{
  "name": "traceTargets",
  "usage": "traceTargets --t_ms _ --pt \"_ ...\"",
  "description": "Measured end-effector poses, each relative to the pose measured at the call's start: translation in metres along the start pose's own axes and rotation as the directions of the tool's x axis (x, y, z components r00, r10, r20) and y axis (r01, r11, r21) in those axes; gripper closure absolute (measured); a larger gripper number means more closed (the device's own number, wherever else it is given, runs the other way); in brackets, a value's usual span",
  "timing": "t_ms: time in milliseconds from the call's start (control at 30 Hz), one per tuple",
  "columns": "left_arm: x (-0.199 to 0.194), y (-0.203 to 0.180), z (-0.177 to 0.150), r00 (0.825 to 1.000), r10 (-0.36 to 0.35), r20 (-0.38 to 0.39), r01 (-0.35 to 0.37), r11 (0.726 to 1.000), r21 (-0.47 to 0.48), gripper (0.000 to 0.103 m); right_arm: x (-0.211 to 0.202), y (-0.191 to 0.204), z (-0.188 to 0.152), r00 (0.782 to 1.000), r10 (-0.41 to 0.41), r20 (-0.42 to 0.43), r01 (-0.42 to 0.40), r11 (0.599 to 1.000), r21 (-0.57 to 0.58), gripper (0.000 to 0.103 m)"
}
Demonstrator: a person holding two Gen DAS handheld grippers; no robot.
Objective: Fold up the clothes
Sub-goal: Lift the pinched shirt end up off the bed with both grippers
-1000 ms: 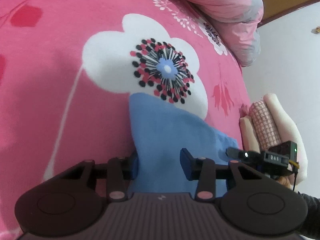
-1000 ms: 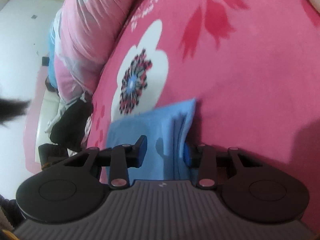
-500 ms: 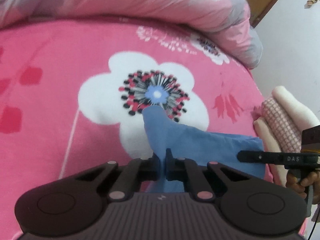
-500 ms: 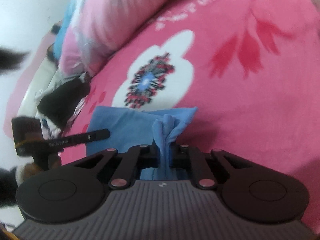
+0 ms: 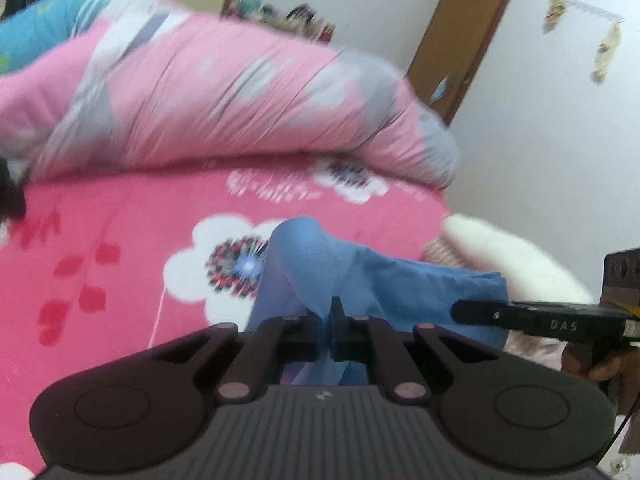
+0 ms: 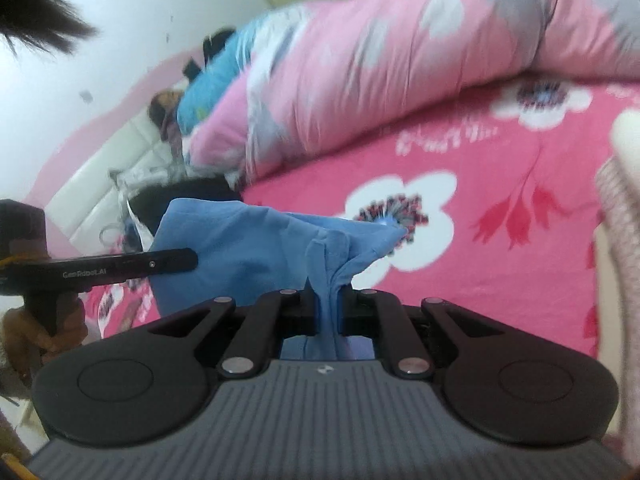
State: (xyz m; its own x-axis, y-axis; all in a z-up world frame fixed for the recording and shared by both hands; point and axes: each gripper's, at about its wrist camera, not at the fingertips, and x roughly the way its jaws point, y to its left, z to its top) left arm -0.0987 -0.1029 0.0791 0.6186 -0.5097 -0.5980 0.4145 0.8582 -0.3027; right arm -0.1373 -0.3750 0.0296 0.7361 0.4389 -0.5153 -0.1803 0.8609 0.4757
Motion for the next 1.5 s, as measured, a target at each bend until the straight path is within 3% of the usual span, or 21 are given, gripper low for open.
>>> traceTargets --t_ms 133,233,333,433,667,767,867,1067,1333,1500 --pt "-0.042 -0.028 0.024 0.993 -0.083 0.082 0.077 0.994 0.073 0.099 -0.056 0.043 0.009 0.991 -0.090 0.104 0.094 0.995 -0.032 0.097" --pt "-0.071 -0.048 0.048 0.977 -0.169 0.134 0.153 0.981 0.122 0.099 -0.103 0.072 0.022 0.967 -0.166 0.194 0.176 0.984 -0.033 0.097" --pt "-0.094 -0.073 0.074 0.949 -0.255 0.186 0.222 0.958 0.184 0.099 -0.151 0.095 0.040 0.923 -0.238 0.303 0.259 0.965 -0.030 0.097" --pt "-0.104 -0.100 0.098 0.915 -0.336 0.224 0.280 0.928 0.247 0.099 -0.194 0.108 0.058 0.860 -0.301 0.412 0.337 0.941 -0.016 0.097" --pt "-0.082 -0.164 0.130 0.843 -0.481 0.240 0.401 0.860 0.317 0.099 -0.268 0.101 0.091 0.744 -0.391 0.542 0.469 0.883 -0.006 0.097" --pt "-0.062 -0.191 0.139 0.821 -0.521 0.234 0.438 0.837 0.327 0.099 -0.295 0.085 0.100 0.706 -0.419 0.571 0.506 0.862 0.006 0.097" --pt "-0.044 -0.217 0.138 0.815 -0.534 0.225 0.452 0.829 0.330 0.099 -0.312 0.060 0.106 0.688 -0.436 0.580 0.530 0.848 0.008 0.097" --pt "0.004 -0.274 0.129 0.834 -0.516 0.194 0.443 0.837 0.322 0.099 -0.340 -0.010 0.121 0.691 -0.423 0.587 0.506 0.862 0.025 0.097" --pt "0.053 -0.319 0.110 0.883 -0.440 0.161 0.395 0.884 0.250 0.099 -0.356 -0.100 0.126 0.758 -0.369 0.538 0.415 0.909 0.038 0.097" --pt "0.079 -0.321 0.113 0.907 -0.392 0.155 0.358 0.910 0.210 0.099 -0.347 -0.145 0.131 0.798 -0.335 0.502 0.358 0.932 0.054 0.097"
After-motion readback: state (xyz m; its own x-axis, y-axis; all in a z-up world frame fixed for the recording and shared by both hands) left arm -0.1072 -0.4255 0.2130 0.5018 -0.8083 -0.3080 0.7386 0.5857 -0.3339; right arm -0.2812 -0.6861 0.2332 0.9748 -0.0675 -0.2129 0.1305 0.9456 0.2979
